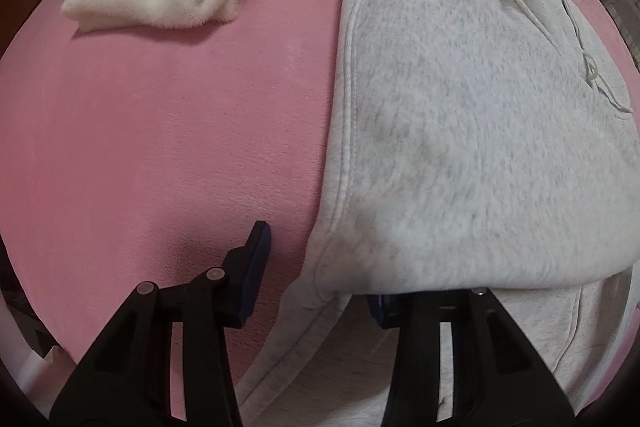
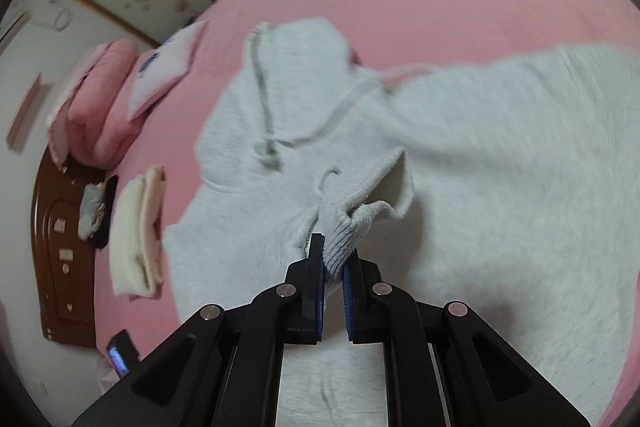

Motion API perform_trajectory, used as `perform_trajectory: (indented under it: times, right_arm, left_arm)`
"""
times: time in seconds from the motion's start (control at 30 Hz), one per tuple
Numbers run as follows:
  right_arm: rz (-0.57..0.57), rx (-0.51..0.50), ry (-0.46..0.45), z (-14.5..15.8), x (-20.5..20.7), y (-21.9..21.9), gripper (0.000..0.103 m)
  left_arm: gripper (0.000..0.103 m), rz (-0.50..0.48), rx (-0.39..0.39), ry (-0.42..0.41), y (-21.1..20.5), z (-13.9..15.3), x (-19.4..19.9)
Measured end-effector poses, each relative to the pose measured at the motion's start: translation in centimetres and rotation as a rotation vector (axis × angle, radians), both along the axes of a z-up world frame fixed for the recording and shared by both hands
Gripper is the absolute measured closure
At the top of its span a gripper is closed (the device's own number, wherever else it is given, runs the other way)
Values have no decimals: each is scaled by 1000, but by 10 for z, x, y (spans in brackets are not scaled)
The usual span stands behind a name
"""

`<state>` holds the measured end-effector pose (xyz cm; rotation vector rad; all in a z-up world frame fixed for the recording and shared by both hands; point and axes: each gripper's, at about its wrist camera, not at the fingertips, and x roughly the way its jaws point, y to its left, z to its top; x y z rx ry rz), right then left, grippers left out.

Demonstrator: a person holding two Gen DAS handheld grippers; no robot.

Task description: Fold large clothes

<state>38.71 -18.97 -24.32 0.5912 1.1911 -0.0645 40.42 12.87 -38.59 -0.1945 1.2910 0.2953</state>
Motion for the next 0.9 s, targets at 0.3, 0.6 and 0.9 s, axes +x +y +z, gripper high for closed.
perform_trajectory:
  times: [0.3,0.6,0.9]
  right_arm:
    - [-31,-162,124,-40,-9,25,92]
    - [93,-311,-73,44,-52,2,77]
    - [304,173,-16,25,-46,83,86]
  left_arm:
    - [63,-47,-28,55,3,10,-14]
    - [63,-129,-64,38,-16,59,-46]
    - [101,-260,-221,12,-65,61,24]
